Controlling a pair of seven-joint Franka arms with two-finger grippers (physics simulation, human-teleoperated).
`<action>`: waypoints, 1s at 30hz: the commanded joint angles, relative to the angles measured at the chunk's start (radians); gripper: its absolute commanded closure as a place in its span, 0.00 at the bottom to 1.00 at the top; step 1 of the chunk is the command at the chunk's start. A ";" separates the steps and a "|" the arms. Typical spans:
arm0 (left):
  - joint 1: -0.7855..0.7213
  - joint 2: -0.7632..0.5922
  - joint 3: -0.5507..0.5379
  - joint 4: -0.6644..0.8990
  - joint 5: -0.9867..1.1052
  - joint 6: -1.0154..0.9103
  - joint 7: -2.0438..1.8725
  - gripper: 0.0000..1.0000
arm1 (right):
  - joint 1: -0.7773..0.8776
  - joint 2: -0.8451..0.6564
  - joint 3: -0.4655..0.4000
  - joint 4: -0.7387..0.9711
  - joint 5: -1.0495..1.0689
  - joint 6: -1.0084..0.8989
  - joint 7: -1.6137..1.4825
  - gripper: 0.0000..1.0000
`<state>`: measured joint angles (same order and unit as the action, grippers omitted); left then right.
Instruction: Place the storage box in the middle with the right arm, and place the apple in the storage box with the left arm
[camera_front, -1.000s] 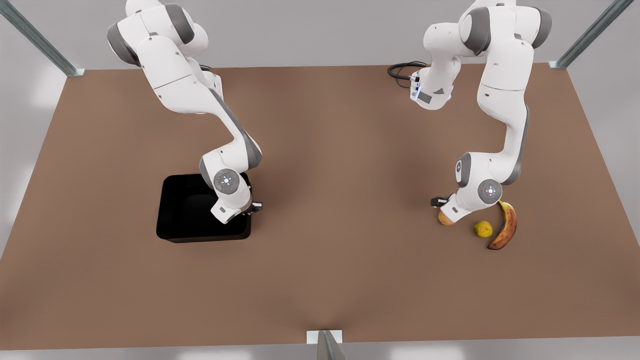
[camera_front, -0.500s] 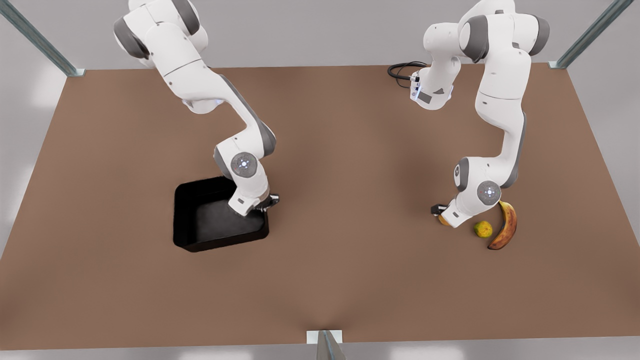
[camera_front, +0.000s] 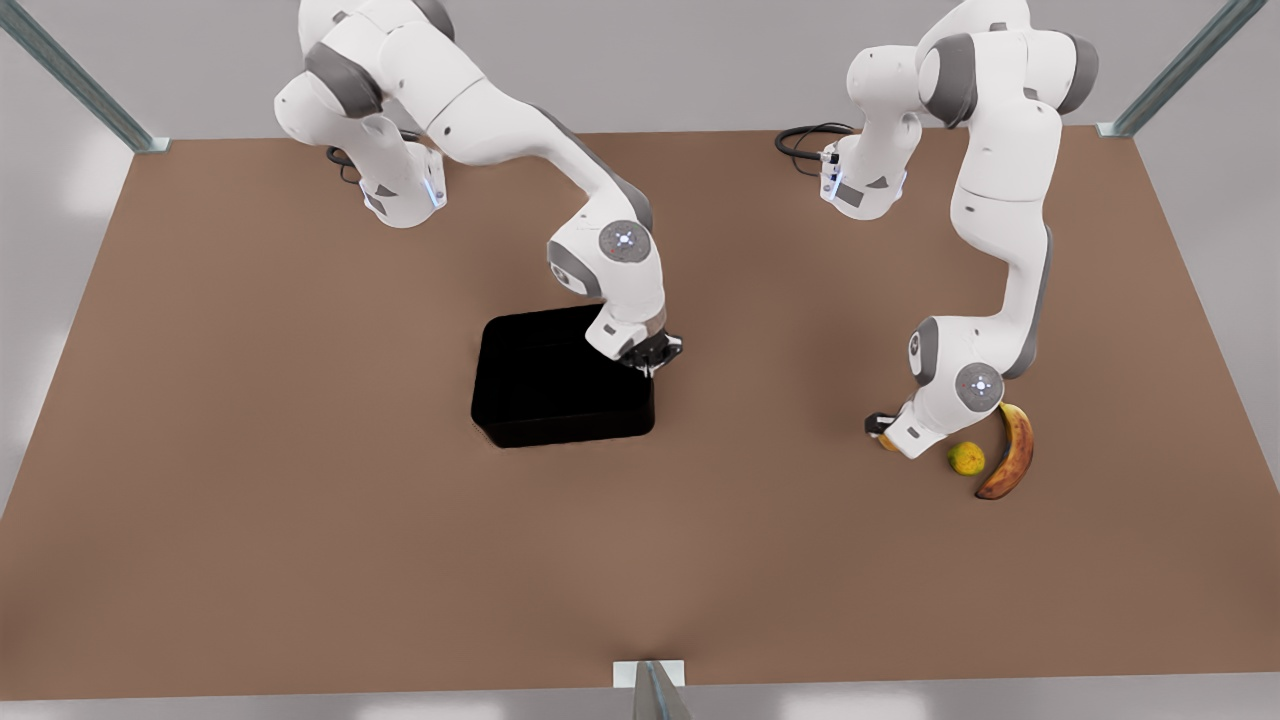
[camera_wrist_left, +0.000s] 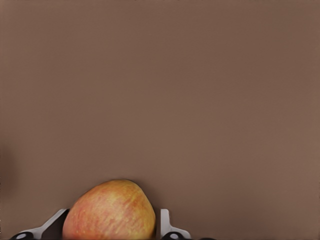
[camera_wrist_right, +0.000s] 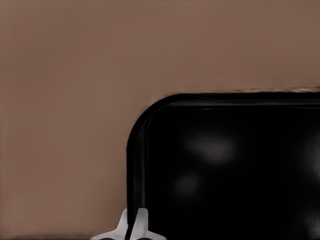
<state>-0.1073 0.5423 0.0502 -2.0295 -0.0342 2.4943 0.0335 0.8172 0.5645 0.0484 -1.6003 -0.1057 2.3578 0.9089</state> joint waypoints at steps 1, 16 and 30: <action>0.000 -0.001 0.000 0.000 0.000 0.000 -0.001 0.16 | 0.003 0.000 -0.002 0.003 -0.003 -0.003 0.010 0.79; 0.001 0.001 -0.001 0.000 0.000 0.015 -0.001 0.29 | 0.165 0.081 -0.062 0.168 0.023 0.000 0.197 0.00; -0.087 -0.208 -0.003 -0.064 -0.042 -0.092 -0.109 0.29 | -0.642 -0.583 0.002 0.022 0.106 -0.695 -0.705 0.00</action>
<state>-0.2242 0.3209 0.0476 -2.0925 -0.0365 2.3775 -0.1030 0.0530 -0.0082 0.0503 -1.5610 -0.0041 1.6523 0.2039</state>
